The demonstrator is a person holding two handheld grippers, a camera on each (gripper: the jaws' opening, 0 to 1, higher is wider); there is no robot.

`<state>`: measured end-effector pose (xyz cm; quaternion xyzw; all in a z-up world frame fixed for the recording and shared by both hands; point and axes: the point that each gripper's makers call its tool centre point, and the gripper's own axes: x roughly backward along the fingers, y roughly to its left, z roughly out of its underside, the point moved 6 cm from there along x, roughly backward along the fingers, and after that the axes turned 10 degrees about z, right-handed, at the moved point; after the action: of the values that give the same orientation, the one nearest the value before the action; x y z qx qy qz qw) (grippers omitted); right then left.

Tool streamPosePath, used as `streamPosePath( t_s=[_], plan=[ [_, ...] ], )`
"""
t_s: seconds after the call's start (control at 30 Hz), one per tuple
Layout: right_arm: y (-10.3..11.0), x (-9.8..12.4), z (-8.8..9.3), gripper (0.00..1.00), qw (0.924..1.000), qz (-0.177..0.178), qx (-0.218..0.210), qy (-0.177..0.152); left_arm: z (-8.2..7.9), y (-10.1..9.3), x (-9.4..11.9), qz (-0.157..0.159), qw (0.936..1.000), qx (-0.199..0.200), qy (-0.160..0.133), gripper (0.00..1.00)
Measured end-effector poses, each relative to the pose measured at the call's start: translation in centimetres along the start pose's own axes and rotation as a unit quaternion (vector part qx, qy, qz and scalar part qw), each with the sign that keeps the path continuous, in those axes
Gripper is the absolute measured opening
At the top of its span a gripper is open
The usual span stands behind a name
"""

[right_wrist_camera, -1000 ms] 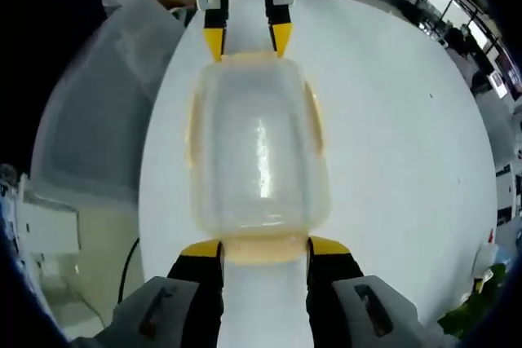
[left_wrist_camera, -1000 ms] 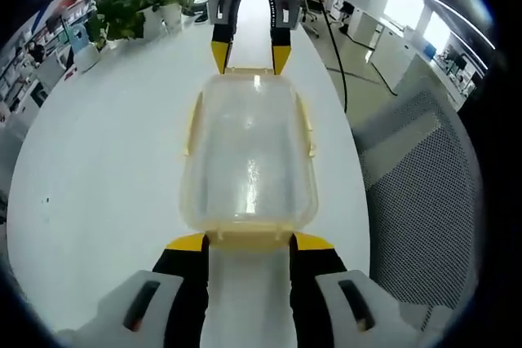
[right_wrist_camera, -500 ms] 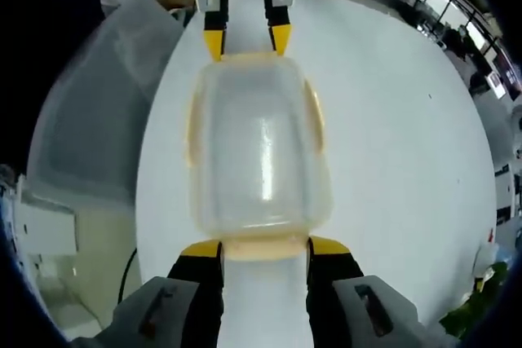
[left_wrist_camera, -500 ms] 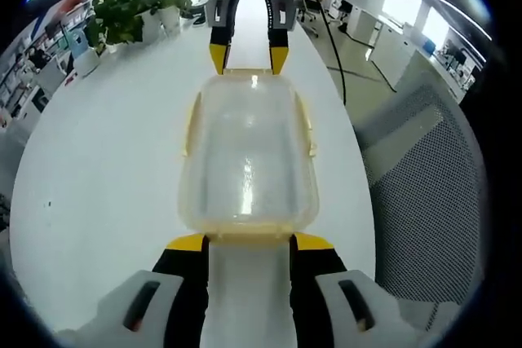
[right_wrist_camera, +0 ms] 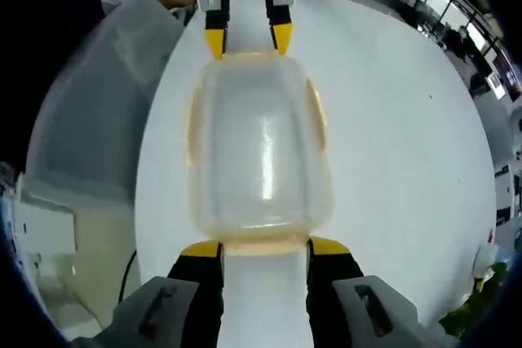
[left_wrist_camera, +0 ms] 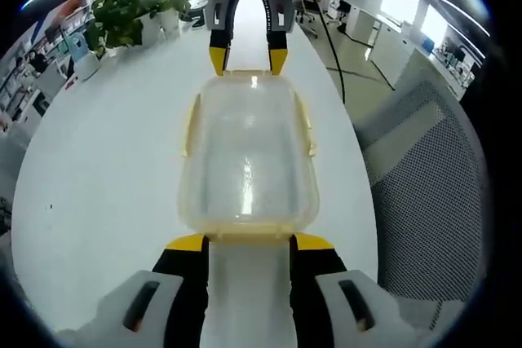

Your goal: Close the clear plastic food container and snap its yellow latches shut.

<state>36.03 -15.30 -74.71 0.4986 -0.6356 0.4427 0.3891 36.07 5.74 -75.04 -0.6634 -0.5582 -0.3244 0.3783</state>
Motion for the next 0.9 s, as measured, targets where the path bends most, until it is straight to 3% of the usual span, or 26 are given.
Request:
streamPosePath(
  t_s=[0.33, 0.57, 0.77, 0.9],
  plan=[
    [0.09, -0.12, 0.12, 0.38, 1.0000, 0.001, -0.007, -0.004, 0.20, 0.01, 0.01, 0.000, 0.9998, -0.016, -0.009, 0.39],
    [0.02, -0.05, 0.07, 0.39, 1.0000, -0.007, -0.006, -0.003, 0.39, 0.13, 0.01, -0.005, 0.9992, -0.039, 0.001, 0.39],
    [-0.09, 0.19, 0.08, 0.46, 0.9996, -0.012, -0.024, -0.007, 0.57, 0.32, 0.34, -0.004, 0.9998, -0.016, -0.015, 0.45],
    [0.01, 0.26, 0.25, 0.45, 0.9994, -0.011, -0.033, -0.002, 0.68, 0.38, 0.42, -0.006, 0.9998, -0.014, -0.015, 0.45]
  ],
)
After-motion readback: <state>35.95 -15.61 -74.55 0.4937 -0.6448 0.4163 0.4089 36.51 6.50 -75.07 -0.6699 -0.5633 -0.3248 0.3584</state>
